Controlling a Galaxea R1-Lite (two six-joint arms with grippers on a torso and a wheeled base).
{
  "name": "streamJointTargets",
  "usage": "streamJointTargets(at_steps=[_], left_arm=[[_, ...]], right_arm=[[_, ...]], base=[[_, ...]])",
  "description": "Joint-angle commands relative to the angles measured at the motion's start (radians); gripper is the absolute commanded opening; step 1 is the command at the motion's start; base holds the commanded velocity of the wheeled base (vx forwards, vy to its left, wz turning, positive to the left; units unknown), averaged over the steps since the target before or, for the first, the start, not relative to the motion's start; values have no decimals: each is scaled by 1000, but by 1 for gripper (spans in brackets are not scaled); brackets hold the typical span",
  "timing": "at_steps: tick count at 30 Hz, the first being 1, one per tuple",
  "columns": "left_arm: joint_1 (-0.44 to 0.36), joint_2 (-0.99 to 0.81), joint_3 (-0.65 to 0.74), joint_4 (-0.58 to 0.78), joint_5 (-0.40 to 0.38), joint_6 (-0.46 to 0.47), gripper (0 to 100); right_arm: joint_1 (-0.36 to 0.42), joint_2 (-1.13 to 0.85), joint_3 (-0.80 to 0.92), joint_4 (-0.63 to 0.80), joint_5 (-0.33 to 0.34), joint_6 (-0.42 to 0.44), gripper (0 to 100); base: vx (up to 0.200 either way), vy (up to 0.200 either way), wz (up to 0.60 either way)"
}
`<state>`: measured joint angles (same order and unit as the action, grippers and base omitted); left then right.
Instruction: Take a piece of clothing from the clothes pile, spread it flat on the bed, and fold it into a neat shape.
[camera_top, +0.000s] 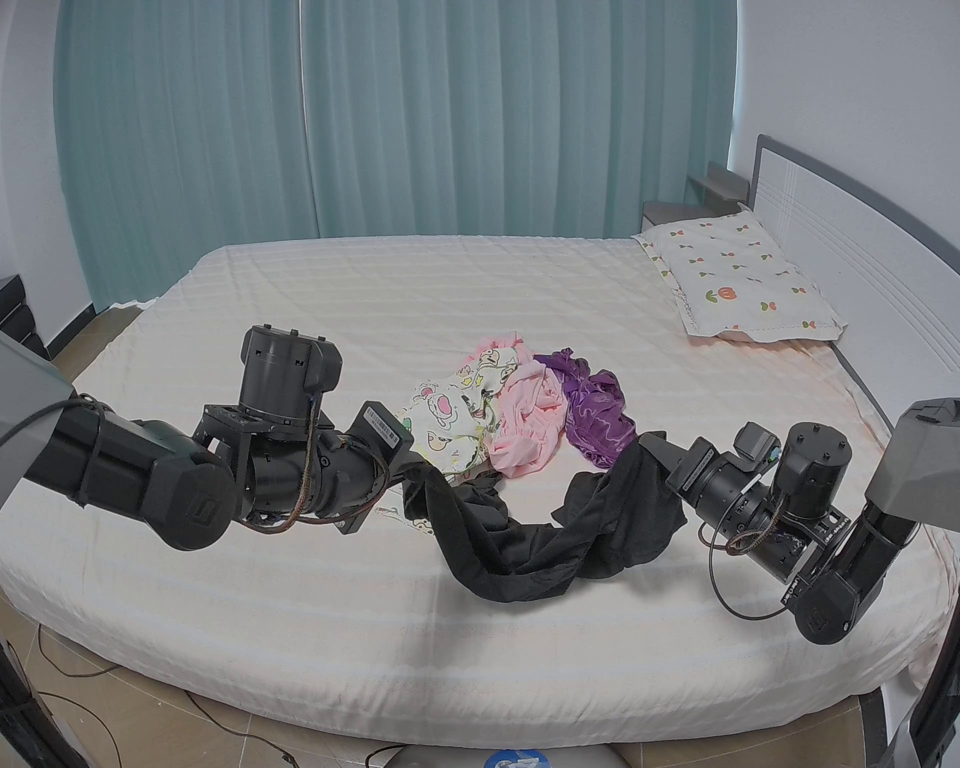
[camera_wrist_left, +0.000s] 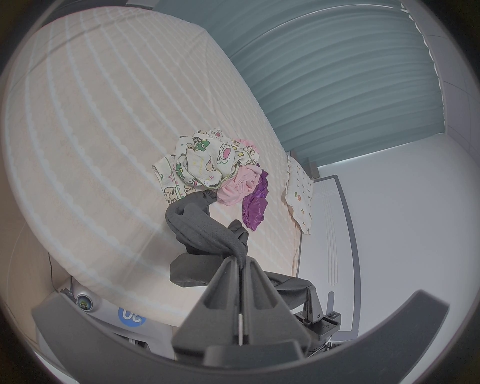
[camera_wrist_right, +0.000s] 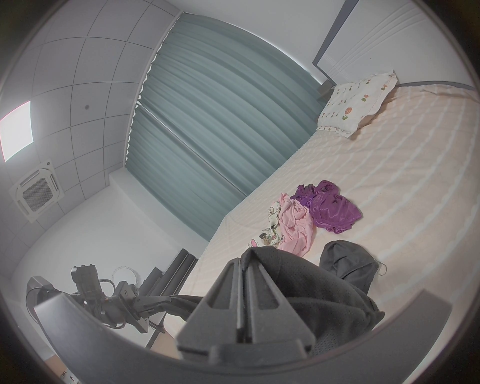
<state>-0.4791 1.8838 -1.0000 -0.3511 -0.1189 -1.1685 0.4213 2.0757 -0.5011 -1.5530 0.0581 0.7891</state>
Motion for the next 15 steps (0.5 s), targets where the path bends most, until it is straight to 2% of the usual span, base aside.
streamJointTargets(at_steps=[1, 6, 9, 11, 15], left_arm=[[2, 3, 3, 0, -1, -2, 0], [16, 3, 3, -2, -4, -2, 0], [43, -2, 1, -2, -31, -20, 0], [63, -8, 1, -2, -74, -65, 0], [63, -25, 3, -2, -85, -77, 0]], right_arm=[[1, 6, -2, -16, 0, -1, 0], [1, -8, -4, -16, -1, -2, 0], [1, -25, -2, -16, 0, -5, 0], [2, -29, -7, -18, 0, -4, 0], [7, -40, -13, -18, 0, -7, 0]], base=[[0, 0, 0], [0, 0, 0], [0, 0, 0], [0, 200, 0], [0, 200, 0]])
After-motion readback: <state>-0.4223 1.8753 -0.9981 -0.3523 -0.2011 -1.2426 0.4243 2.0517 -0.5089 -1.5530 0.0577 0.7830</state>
